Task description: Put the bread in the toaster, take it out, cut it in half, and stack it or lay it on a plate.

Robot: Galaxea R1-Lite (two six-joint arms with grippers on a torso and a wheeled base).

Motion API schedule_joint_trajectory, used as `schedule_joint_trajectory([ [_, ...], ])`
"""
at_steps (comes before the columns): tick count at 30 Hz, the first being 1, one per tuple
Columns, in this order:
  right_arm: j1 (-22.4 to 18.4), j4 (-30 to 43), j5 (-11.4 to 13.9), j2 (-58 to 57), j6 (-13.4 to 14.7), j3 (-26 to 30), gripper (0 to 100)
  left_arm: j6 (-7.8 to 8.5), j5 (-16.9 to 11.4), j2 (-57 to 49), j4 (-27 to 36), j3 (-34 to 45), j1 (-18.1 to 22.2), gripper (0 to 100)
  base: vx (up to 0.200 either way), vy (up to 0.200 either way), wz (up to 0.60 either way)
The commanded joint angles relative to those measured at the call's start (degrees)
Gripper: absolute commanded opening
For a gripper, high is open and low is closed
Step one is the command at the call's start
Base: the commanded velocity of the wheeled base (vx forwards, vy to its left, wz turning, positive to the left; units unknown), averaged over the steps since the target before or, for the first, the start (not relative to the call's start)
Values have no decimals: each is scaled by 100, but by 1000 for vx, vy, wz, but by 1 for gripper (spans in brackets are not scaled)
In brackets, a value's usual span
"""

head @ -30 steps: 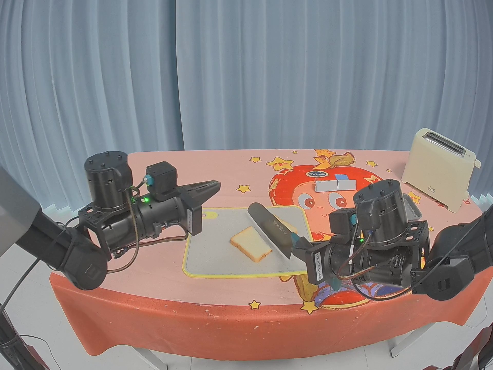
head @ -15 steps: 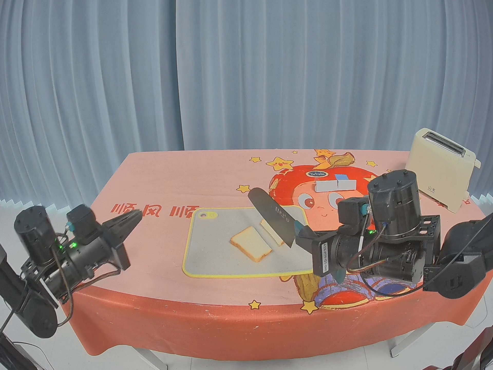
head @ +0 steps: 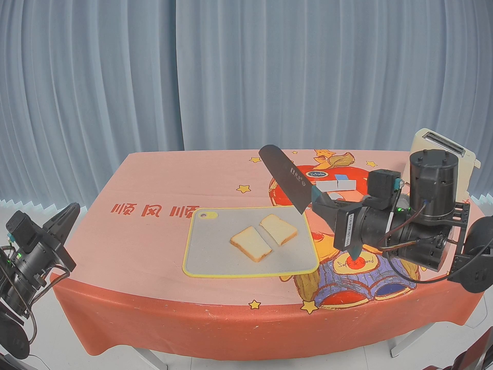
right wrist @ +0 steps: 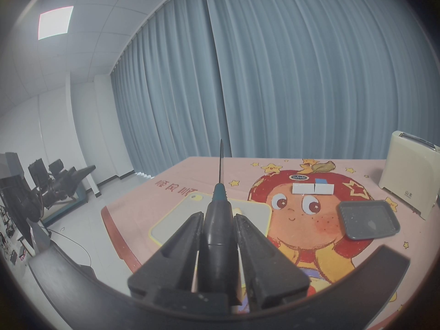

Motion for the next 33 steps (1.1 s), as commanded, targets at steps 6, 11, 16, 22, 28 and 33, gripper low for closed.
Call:
schedule_joint_trajectory([
  [6,-36,-12,14,-635,-5,51,0,72,-946,-2357,2418,105,1140,0,0,0,0],
  [11,-19,6,31,-749,-14,59,0,160,-963,-3649,4035,105,1219,0,0,0,0],
  [16,16,50,57,-951,-93,121,0,380,-963,-5240,6127,96,1228,0,0,0,0],
  [22,7,50,66,-1065,-146,200,0,477,-893,-6875,8184,87,1184,0,0,0,0],
  [28,7,-12,84,-1109,-304,297,0,380,-146,-7587,8544,-18,1193,0,0,0,0],
  [33,16,-20,84,-1144,-304,279,0,-253,988,-7534,8790,-115,1210,0,0,0,0],
])
